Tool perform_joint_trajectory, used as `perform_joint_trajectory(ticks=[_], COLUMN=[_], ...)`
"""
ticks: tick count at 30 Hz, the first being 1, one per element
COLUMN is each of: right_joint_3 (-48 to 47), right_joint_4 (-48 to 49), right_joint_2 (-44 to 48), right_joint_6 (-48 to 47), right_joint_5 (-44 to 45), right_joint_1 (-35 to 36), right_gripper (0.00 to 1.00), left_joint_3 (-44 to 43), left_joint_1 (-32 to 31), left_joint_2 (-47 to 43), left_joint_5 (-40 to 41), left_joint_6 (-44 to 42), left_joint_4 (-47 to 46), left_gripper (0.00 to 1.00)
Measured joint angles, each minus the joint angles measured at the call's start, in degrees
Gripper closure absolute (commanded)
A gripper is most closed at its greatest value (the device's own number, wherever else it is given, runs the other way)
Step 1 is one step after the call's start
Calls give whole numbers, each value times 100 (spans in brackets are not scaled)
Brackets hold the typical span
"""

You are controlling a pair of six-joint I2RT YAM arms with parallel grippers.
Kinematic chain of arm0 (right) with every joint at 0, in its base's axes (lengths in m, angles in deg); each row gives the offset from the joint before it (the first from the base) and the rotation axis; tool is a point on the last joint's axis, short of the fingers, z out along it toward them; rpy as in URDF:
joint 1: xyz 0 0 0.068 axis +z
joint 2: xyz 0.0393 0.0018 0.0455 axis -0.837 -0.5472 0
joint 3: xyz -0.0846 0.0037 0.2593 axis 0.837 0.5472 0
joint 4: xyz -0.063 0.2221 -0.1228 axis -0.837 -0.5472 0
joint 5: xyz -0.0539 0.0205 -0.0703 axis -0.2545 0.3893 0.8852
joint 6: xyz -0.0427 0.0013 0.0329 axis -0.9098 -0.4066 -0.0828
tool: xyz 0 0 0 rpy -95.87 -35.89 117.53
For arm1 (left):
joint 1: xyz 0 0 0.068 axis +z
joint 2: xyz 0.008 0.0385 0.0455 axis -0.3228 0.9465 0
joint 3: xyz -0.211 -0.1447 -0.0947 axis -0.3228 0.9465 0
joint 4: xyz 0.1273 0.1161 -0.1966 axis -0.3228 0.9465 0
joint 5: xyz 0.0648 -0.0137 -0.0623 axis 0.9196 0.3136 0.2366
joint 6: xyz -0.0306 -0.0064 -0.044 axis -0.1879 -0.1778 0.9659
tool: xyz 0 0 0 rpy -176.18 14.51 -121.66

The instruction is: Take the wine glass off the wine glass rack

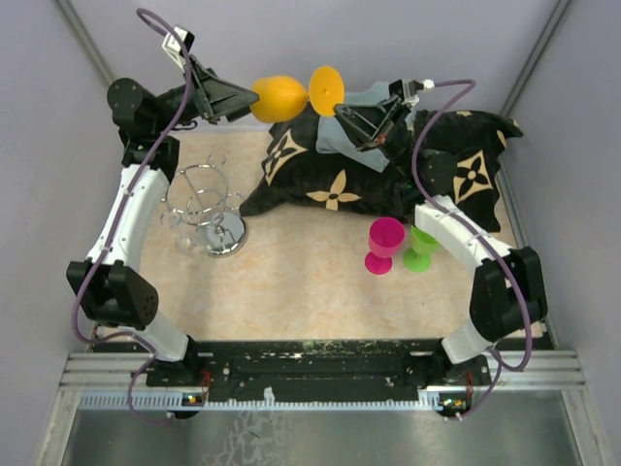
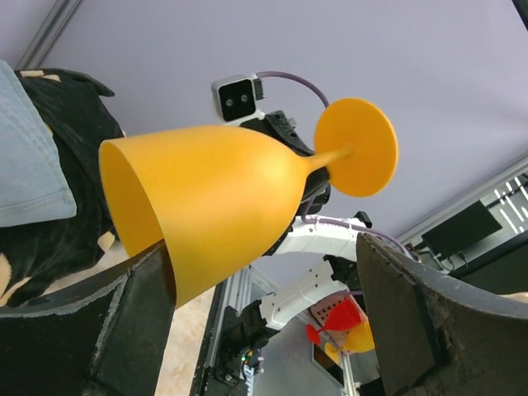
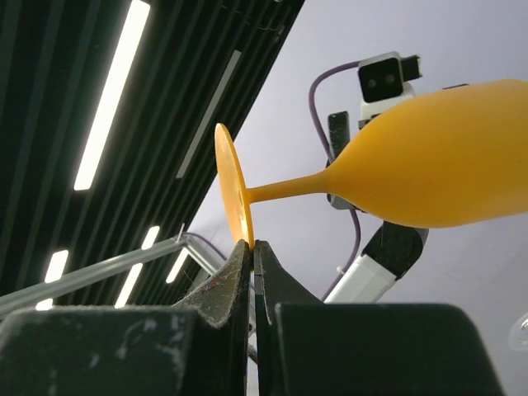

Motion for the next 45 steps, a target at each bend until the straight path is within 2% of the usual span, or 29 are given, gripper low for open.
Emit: perform_joint_trajectory(ticks=[4, 8, 10, 12, 16, 17, 21, 26, 29, 35, 38, 41, 42, 45], right_joint_3=[131, 227, 269, 326, 374, 378, 382, 487, 684, 511, -212, -999, -1152, -1532], right_joint_4=[315, 748, 920, 1049, 1405, 1453, 1462, 1196, 232, -3442, -5617, -7694, -8209, -9571], right_joint_2=[-116, -275, -398, -516, -841, -940, -1287, -1207, -684, 1058, 1572, 1810, 1853, 1919], right_joint_6=[138, 328, 428, 538, 782, 848, 999, 774, 192, -2144, -3449, -4640, -4900, -5558], right_joint_5=[94, 214, 264, 306, 396, 411, 439, 149, -201, -459, -166, 514, 686, 1272], right_joint_1=[26, 33, 33, 33, 37, 39, 37, -4, -103, -651, -839, -909, -946, -940], right_gripper=[100, 100, 100, 100, 100, 100, 100, 78, 69, 65, 65, 65, 65, 64], left_joint_3=[-146, -203, -240, -251, -254, -254, -254, -382, -693, -1875, -2199, -2280, -2297, -2203], left_joint_1=[-4, -4, -4, -4, -7, -11, -44, -48, -55, -557, -962, -1370, -1569, -1943], left_joint_2=[-44, -162, -223, -291, -387, -400, -463, -505, -494, -337, -190, 37, 179, 402], left_joint_5=[7, 9, 11, 15, 13, 4, -44, -122, -229, -76, 269, 826, 1255, 1851], left_joint_6=[17, 22, 26, 26, 17, 9, -55, -382, -839, -2968, -4229, -5379, -5958, -6640], left_joint_4=[-2, -2, -2, -13, -42, -42, -28, 254, 811, 3150, 4358, 5429, 5991, 6664], left_gripper=[12, 23, 35, 52, 96, 100, 100, 100, 100, 100, 100, 100, 100, 100])
